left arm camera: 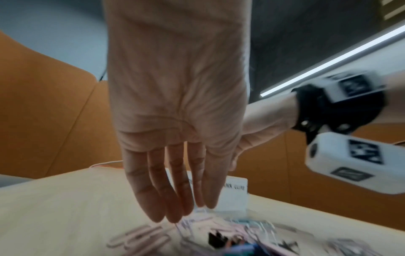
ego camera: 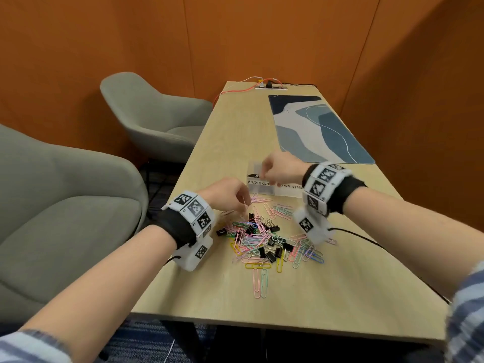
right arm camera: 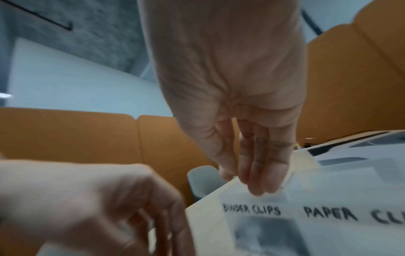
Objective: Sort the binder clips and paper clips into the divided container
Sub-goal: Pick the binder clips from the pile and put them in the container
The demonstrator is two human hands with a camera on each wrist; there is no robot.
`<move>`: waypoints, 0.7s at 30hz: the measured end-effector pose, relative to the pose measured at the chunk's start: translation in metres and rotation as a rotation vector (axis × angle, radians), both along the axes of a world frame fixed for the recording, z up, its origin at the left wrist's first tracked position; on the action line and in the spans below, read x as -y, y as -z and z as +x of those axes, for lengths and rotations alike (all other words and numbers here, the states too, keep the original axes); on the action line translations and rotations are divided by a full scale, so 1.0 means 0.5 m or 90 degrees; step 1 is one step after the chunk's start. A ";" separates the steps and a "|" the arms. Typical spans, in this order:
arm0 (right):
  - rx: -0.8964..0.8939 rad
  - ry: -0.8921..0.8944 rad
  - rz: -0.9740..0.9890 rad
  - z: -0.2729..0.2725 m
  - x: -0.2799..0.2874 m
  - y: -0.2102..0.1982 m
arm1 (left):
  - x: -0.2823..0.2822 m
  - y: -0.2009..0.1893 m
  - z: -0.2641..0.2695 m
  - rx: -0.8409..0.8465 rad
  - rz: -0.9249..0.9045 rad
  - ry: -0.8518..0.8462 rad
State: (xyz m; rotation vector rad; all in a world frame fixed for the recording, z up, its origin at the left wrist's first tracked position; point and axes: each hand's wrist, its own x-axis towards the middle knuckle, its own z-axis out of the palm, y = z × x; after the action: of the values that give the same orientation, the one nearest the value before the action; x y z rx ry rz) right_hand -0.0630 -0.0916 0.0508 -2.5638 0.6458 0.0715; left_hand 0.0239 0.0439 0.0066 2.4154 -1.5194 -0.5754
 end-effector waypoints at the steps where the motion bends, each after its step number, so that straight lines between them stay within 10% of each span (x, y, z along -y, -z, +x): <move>1: -0.053 -0.037 -0.003 -0.022 -0.011 0.008 | 0.005 0.005 -0.006 -0.004 0.006 0.000; 4: -0.152 -0.113 0.002 -0.070 -0.035 0.050 | 0.018 0.016 -0.020 -0.028 0.021 -0.011; 14: 0.012 -0.146 -0.092 -0.110 -0.051 0.120 | 0.037 0.026 -0.047 0.012 0.046 0.008; 21: 0.063 0.026 0.191 -0.118 0.003 0.103 | 0.033 0.024 -0.033 -0.097 0.002 -0.025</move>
State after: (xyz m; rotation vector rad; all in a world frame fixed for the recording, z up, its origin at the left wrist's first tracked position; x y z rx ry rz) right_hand -0.1219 -0.0933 -0.0006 -2.2501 0.6001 0.0246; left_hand 0.0072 0.0273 -0.0053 2.3389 -1.4068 -0.7352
